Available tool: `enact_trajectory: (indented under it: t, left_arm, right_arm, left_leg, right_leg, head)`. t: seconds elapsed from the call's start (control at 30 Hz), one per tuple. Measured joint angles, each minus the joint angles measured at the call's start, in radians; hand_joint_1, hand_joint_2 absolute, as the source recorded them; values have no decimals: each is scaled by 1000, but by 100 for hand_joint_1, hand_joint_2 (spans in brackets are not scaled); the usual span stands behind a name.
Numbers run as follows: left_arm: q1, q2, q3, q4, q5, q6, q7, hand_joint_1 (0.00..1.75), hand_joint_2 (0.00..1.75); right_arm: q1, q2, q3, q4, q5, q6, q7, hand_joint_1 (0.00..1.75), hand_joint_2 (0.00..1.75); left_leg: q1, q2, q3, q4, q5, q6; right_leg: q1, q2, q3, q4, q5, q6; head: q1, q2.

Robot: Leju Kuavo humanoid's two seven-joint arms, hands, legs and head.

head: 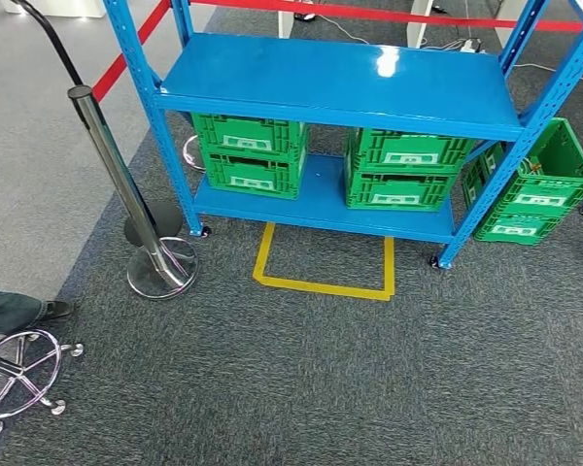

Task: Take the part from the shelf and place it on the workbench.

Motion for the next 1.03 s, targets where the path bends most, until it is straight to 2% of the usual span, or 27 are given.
enact_trajectory:
  t: [0.03, 0.13, 0.17, 1.03]
  left_arm:
    - [3, 5, -16, 0, 20, -7, 0, 0, 175]
    - [14, 19, -69, -1, 85, -30, -7, 0, 44]
    - [18, 24, -89, -2, 108, -38, -11, 0, 0]
    - [134, 150, -678, -75, 702, -240, -115, 0, 0]
  right_arm:
    - [2, -1, 2, -1, -11, 6, -2, 0, 131]
    - [10, -6, 17, -6, -46, 23, -6, 0, 0]
    - [13, -9, 24, -9, -58, 29, -7, 0, 0]
    - [111, -99, 290, -97, -361, 176, -27, 0, 0]
  left_leg:
    - [0, 0, 0, 0, 0, 0]
    - [0, 0, 2, 0, -1, 1]
    - [0, 0, 2, 0, -1, 1]
    - [1, 0, 5, -1, -4, 3]
  right_leg:
    - [0, 0, 0, 0, 0, 1]
    - [0, 0, -4, 0, -1, 2]
    - [0, 0, -5, 0, -2, 3]
    - [1, 0, -5, 0, -7, 6]
  head:
    - [0, 0]
    - [0, 0]
    - [0, 0]
    - [0, 0]
